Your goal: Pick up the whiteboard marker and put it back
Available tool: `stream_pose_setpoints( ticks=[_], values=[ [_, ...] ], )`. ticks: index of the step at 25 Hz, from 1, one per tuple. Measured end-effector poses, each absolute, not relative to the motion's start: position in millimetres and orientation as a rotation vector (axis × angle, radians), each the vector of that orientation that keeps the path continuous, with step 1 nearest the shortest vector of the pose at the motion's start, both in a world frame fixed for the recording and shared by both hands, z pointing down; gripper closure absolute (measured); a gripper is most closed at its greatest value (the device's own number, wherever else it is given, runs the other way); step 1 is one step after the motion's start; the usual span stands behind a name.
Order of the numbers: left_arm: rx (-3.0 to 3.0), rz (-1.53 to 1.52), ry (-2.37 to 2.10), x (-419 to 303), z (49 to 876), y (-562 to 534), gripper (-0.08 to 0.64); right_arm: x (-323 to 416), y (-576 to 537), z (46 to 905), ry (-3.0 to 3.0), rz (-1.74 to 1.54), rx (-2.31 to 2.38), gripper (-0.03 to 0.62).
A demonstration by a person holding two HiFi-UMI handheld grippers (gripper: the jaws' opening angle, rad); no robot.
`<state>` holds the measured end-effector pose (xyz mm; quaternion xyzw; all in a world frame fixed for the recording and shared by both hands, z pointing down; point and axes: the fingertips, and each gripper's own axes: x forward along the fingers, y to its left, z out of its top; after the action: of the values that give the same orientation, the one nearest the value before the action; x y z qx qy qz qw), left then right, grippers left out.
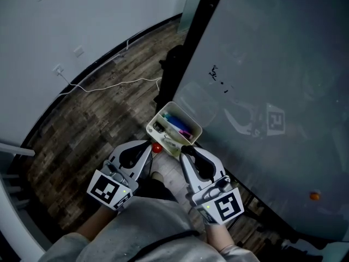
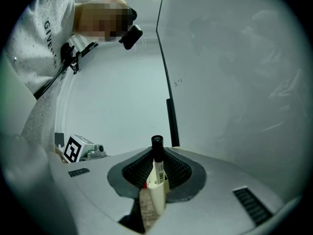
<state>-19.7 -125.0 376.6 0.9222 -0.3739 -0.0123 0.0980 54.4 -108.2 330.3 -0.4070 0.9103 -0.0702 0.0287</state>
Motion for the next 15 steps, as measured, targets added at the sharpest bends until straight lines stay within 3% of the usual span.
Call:
stream_pose_setpoints(
  ticks=[15],
  values=[
    [2.759, -0.058, -1.024, -24.0, 369.3, -129.4, 0.545, 56.4, -107.4, 319.6, 2.792, -0.224, -1.341, 0.515]
  ],
)
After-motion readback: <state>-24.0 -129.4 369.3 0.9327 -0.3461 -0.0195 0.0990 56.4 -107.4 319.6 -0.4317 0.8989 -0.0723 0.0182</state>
